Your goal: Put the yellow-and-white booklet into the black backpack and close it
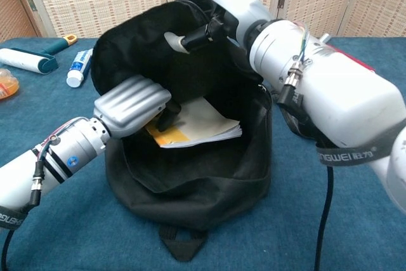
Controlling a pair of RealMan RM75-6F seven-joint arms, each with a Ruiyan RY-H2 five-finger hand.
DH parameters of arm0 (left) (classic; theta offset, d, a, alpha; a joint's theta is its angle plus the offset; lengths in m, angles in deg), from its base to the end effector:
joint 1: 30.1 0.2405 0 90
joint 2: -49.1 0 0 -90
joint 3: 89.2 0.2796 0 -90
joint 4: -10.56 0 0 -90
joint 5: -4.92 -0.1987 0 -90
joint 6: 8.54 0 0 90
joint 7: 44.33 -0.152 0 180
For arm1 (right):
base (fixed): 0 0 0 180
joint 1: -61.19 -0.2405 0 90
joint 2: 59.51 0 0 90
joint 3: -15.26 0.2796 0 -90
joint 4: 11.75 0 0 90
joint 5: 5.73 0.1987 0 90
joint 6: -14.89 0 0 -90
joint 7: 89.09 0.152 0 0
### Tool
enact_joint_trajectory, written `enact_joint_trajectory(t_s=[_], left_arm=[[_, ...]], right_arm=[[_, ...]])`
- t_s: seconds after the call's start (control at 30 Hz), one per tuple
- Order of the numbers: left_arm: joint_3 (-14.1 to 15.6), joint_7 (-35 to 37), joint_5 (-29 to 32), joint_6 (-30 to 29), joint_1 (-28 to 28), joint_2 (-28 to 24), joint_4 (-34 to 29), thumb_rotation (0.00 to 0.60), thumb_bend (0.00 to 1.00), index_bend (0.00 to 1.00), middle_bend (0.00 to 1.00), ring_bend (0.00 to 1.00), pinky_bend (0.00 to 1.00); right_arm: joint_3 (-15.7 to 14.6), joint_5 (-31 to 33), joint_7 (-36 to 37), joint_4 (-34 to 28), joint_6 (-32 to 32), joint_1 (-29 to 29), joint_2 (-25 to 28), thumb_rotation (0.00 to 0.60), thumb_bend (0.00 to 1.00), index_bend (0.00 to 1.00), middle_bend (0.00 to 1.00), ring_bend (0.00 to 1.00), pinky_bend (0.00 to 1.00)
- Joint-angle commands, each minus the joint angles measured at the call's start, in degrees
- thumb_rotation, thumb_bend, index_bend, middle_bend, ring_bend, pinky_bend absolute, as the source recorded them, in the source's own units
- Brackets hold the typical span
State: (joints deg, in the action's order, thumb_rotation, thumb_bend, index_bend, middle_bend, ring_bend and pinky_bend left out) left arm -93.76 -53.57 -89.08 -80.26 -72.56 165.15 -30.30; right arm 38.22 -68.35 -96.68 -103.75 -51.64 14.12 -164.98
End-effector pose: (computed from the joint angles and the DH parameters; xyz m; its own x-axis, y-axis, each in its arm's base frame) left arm -0.1477 0.3479 -0.1021 0.5621 -0.1635 0.8108 0.5890 -0.6091 -0.5311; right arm -0.0266 -0.3457 -0.0341 -0.2254 -0.2792 0.9334 -0.8835 -0.3453 -0.3166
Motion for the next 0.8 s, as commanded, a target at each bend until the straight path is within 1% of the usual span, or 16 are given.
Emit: enact_joint_trajectory(t_s=[0.03, 0.13, 0.2, 0.27, 0.4, 0.57, 0.7, 0.8], left_arm=[[-1.7, -6.4, 3.4, 1.9, 1.0, -0.8, -4.8, 0.600, 0.29, 0.52, 0.59, 0.51, 0.52], [-2.4, -10.5, 5.1, 1.9, 2.2, -1.5, -8.6, 0.600, 0.15, 0.36, 0.45, 0.41, 0.49], [-2.8, -12.4, 6.0, 1.3, 3.0, -2.1, -11.4, 0.600, 0.10, 0.28, 0.40, 0.37, 0.48], [-2.9, -13.3, 6.3, 0.4, 3.7, -2.6, -13.8, 0.600, 0.08, 0.24, 0.38, 0.36, 0.47], [-2.2, -14.6, 6.0, -1.5, 5.2, -4.5, -18.7, 0.600, 0.07, 0.22, 0.38, 0.36, 0.45], [0.1, -14.6, 4.0, -4.7, 7.6, -8.4, -25.7, 0.600, 0.07, 0.22, 0.38, 0.36, 0.44], [2.1, -15.1, 2.8, -6.7, 9.8, -12.4, -32.0, 0.600, 0.07, 0.24, 0.39, 0.37, 0.45], [3.4, -14.2, 1.8, -8.4, 11.5, -15.8, -37.6, 0.600, 0.07, 0.27, 0.42, 0.40, 0.48]], right_arm=[[0.2, -0.1, 0.2, 0.3, 0.0, 0.0, 0.0, 0.600, 0.86, 0.80, 0.46, 0.41, 0.26], [0.5, -0.1, 0.5, 0.8, 0.0, 0.0, 0.1, 0.600, 0.86, 0.80, 0.46, 0.41, 0.26], [0.8, 0.1, 0.8, 1.4, 0.1, 0.0, 0.0, 0.600, 0.86, 0.80, 0.46, 0.41, 0.26], [0.9, 0.2, 1.1, 1.9, 0.2, 0.0, -0.2, 0.600, 0.86, 0.80, 0.46, 0.41, 0.26], [1.3, 0.4, 1.6, 3.0, 0.3, -0.1, -0.4, 0.600, 0.86, 0.79, 0.46, 0.41, 0.26], [1.8, 1.0, 2.1, 4.1, 0.5, -0.1, -0.4, 0.600, 0.86, 0.79, 0.46, 0.41, 0.26], [1.8, 1.4, 2.4, 4.7, 0.9, 0.1, -0.3, 0.600, 0.86, 0.78, 0.45, 0.41, 0.26], [1.6, 1.5, 3.1, 4.8, 1.3, 0.3, -0.1, 0.600, 0.86, 0.78, 0.45, 0.41, 0.26]])
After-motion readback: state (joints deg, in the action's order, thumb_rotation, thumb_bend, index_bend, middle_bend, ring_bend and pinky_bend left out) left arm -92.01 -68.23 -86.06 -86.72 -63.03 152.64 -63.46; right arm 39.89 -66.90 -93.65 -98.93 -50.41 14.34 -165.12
